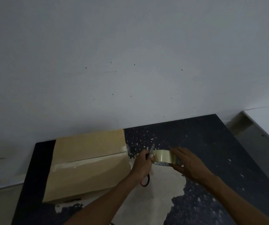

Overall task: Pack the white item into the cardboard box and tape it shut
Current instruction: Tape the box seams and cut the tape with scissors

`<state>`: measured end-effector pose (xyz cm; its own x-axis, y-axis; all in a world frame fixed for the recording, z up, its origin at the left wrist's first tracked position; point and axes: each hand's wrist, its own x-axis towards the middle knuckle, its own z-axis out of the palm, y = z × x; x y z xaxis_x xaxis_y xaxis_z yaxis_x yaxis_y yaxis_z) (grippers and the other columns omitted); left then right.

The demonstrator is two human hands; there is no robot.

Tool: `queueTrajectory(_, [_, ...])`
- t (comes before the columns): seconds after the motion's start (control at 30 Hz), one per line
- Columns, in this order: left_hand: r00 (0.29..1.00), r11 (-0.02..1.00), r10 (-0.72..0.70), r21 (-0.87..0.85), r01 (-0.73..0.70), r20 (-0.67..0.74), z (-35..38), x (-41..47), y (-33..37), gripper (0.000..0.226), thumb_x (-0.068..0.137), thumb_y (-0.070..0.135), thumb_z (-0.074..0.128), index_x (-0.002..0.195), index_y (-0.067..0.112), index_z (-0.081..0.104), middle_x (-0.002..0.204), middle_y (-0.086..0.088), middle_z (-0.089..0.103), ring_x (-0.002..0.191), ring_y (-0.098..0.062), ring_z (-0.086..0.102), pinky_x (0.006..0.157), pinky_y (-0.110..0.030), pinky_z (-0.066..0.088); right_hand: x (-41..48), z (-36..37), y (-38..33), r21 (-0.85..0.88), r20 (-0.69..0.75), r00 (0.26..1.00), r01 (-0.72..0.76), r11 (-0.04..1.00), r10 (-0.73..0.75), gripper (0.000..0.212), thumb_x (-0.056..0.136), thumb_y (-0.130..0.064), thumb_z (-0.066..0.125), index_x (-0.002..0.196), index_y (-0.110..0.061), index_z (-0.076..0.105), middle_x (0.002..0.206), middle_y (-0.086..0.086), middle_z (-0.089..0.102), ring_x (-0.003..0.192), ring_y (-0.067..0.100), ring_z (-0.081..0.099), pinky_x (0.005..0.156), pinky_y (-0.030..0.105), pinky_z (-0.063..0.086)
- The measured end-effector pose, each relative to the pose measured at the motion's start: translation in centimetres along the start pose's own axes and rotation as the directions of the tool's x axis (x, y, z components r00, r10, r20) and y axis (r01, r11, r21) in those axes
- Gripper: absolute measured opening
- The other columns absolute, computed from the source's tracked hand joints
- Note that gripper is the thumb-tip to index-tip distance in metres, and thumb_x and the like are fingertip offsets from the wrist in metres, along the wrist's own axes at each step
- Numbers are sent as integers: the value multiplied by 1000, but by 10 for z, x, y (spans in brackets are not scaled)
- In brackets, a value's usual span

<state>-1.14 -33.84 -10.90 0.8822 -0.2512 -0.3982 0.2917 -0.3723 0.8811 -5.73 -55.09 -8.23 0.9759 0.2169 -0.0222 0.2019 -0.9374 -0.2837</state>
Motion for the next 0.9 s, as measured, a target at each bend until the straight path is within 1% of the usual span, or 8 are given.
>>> queueTrajectory(0.17, [997,998,-21,-60,25,78,1,-3,2,19,104,21,39,90,20,51,85,1,55,78,-12,49,71,-28,38,-3,0,2,-23,41,999,-23,999,24,57,87,-47,63,137,-23,47,134,-2,54,117,15,54,98,26,43])
queueTrajectory(0.3, [997,992,-53,-115,59,56,8,-4,-4,12,104,20,41,98,16,51,87,-1,55,78,-14,51,71,-28,40,-1,3,0,-85,64,998,-22,996,27,57,85,-48,62,134,-24,48,132,-2,55,112,17,55,93,29,46])
queueTrajectory(0.43, [996,968,-83,-232,91,45,13,-7,-13,6,101,19,49,100,15,53,93,-4,61,71,-9,62,61,-22,45,-6,5,-4,-123,80,996,-33,992,44,57,83,-47,62,133,-25,47,129,-1,53,109,18,54,92,31,45])
queueTrajectory(0.53, [993,951,-107,-288,116,44,16,-10,-21,13,100,17,52,105,6,56,94,-6,65,67,-8,64,57,-20,47,-11,4,-2,-165,125,992,-11,986,32,57,83,-50,58,134,-28,45,129,-4,51,110,15,50,94,28,43])
queueTrajectory(0.6, [992,940,-97,-320,120,85,21,-14,-25,15,100,16,52,106,2,56,92,-7,65,64,-8,64,57,-21,47,-13,0,2,-167,179,982,-27,986,57,60,82,-51,60,135,-28,43,132,-5,48,116,15,46,98,29,40])
queueTrajectory(0.7, [985,933,-79,-336,128,156,28,-20,-30,17,99,17,55,106,1,56,91,-7,66,65,-9,65,61,-23,49,-18,-4,11,-94,264,961,-56,994,79,63,79,-51,63,134,-29,42,135,-5,46,122,16,44,103,31,37])
queueTrajectory(0.8, [984,943,-79,-309,127,161,32,-22,-34,16,99,19,55,104,3,57,89,-4,67,66,-8,63,63,-23,49,-23,-5,16,94,421,902,-151,984,98,57,79,-46,68,128,-34,41,126,-6,51,114,15,49,94,29,42])
queueTrajectory(0.9, [984,954,-79,-274,121,157,31,-19,-34,11,99,20,54,97,9,56,89,-5,65,63,-9,60,61,-23,48,-25,-6,12,89,467,881,-139,986,82,74,76,-69,63,137,-41,31,129,-10,53,116,14,49,99,27,28])
